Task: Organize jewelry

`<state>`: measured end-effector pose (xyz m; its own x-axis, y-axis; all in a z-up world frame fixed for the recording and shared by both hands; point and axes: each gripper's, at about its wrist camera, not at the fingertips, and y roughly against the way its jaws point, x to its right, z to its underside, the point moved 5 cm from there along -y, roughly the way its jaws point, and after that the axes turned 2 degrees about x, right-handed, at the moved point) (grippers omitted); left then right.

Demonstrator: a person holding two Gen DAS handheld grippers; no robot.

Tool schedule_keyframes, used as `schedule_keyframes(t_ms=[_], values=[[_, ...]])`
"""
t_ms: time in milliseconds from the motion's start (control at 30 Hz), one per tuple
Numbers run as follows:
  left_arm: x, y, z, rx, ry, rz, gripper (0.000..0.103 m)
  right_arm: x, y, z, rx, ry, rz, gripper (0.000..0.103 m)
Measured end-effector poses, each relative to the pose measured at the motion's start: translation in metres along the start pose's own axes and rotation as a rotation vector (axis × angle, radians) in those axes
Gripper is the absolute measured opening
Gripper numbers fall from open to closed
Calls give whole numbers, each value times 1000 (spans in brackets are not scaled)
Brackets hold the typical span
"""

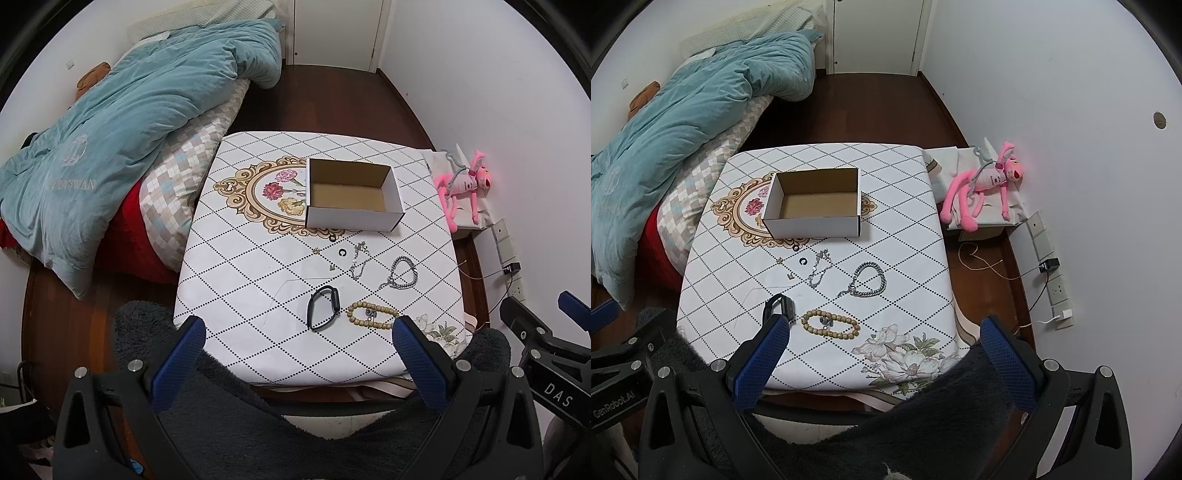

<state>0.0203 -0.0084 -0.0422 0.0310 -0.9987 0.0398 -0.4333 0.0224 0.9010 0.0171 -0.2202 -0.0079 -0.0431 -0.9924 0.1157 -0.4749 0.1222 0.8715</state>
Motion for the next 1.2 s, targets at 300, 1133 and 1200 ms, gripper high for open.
schedule_keyframes(t_ms=[300,1133,1200], values=[[3,0,-1,5,-1,4,103,3,1,-2,3,-1,1,103],[5,2,-3,2,2,8,103,3,2,-4,6,-3,3,103],[6,3,-3,3,1,7,103,3,2,-4,5,-5,1,103]])
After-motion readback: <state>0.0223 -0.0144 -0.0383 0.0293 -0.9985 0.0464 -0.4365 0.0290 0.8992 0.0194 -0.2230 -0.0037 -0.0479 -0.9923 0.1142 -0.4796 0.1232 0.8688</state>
